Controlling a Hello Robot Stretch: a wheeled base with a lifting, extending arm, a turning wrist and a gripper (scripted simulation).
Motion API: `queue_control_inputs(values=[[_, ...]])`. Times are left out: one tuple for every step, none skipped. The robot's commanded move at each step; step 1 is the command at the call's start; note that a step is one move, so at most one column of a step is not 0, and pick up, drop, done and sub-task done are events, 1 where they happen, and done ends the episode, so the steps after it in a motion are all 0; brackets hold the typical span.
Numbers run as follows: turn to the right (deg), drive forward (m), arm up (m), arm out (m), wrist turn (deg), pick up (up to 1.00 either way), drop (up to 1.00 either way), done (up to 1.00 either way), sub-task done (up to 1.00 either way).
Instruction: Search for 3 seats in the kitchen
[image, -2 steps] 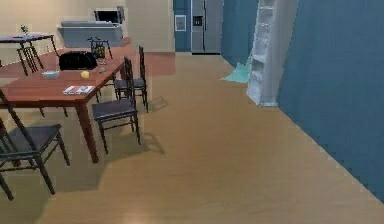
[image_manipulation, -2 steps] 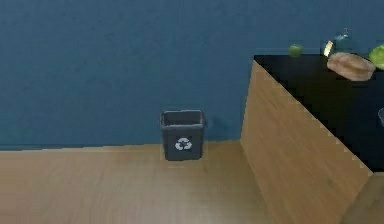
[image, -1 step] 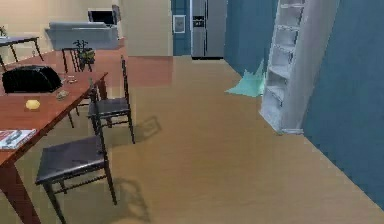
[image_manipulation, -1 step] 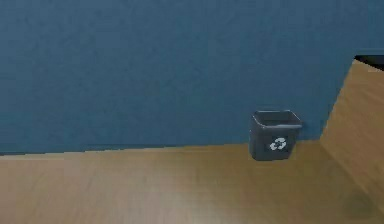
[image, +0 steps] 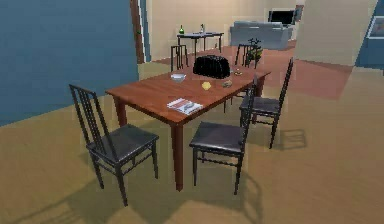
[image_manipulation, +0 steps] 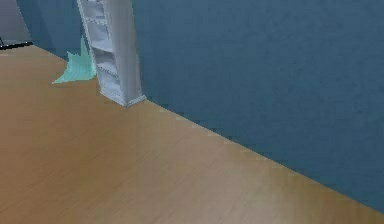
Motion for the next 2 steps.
queue_control_inputs(values=[[-6.0,0.00,0.00,0.00,0.0,0.00,0.00,0.00,0.00],[0.0,0.15,0.00,0.00,0.0,0.00,0.00,0.00,0.00]])
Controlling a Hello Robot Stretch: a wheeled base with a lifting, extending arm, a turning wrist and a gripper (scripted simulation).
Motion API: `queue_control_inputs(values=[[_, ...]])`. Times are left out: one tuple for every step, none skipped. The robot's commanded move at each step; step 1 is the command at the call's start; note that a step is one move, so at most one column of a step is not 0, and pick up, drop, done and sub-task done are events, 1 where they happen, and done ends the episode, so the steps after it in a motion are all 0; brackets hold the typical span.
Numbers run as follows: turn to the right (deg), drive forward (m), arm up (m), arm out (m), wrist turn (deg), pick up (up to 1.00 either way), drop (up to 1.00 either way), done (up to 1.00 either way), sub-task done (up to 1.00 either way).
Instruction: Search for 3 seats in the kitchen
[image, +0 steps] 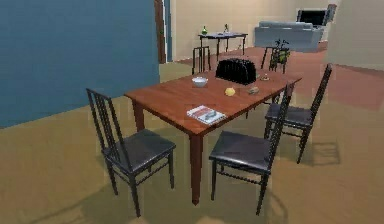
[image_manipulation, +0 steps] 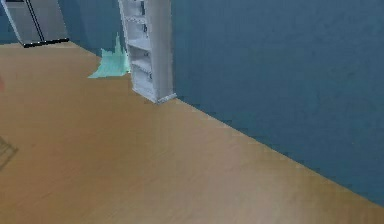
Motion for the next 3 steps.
queue_control_inputs(values=[[0.0,0.30,0.00,0.00,0.0,0.00,0.00,0.00,0.00],[-21.0,0.00,0.00,0.00,0.0,0.00,0.00,0.00,0.00],[0.0,0.00,0.00,0.00,0.0,0.00,0.00,0.00,1.00]])
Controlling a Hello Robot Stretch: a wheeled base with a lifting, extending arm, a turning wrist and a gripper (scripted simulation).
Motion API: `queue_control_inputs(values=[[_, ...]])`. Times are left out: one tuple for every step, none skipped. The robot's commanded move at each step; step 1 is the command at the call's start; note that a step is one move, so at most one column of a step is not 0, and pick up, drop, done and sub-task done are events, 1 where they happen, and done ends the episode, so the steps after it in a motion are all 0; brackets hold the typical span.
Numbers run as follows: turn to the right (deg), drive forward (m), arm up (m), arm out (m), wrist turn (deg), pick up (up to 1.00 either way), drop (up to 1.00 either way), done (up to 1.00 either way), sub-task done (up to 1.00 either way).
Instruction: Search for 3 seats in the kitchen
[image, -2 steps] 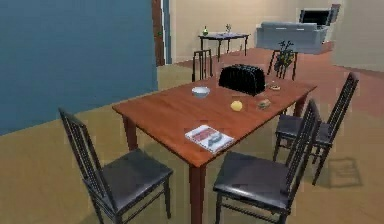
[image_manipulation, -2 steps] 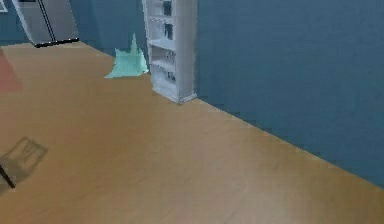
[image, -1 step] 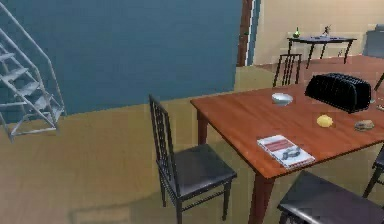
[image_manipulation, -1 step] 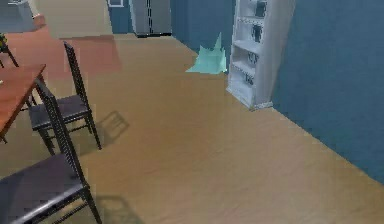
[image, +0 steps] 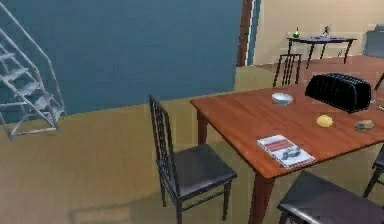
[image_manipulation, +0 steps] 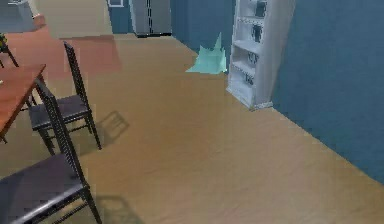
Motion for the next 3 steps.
queue_control_inputs(values=[[45.0,0.00,0.00,0.00,0.0,0.00,0.00,0.00,0.00],[21.0,0.00,0.00,0.00,0.0,0.00,0.00,0.00,0.00],[0.0,0.15,0.00,0.00,0.0,0.00,0.00,0.00,0.00]])
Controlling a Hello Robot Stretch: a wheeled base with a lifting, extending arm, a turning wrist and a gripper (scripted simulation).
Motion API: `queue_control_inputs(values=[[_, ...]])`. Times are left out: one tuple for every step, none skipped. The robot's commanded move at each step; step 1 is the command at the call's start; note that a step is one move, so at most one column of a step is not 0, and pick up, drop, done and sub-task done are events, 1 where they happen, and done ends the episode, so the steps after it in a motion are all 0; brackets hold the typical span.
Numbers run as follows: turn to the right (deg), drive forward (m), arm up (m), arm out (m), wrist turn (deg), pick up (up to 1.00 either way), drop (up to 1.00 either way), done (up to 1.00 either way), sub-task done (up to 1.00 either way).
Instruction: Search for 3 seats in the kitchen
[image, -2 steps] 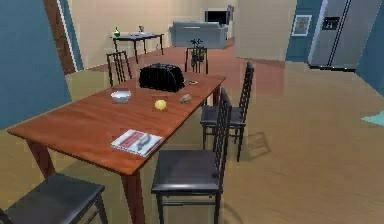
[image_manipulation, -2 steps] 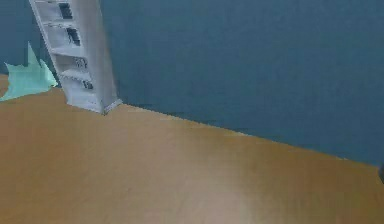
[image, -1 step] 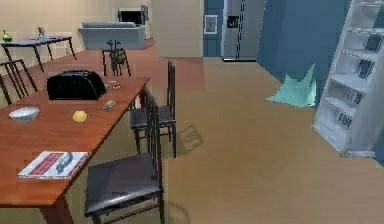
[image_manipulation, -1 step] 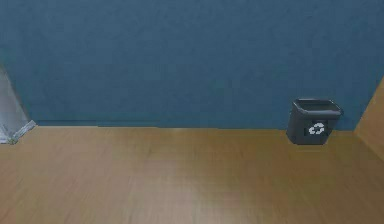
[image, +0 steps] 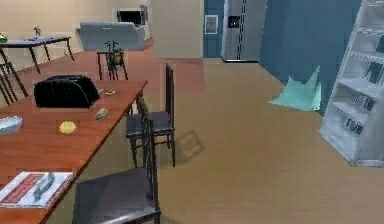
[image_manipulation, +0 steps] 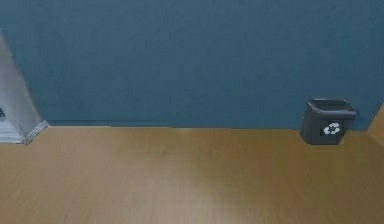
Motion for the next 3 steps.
queue_control_inputs(values=[[-24.0,0.00,0.00,0.00,0.0,0.00,0.00,0.00,0.00],[0.0,0.00,0.00,0.00,0.0,0.00,0.00,0.00,1.00],[45.0,0.00,0.00,0.00,0.0,0.00,0.00,0.00,0.00]])
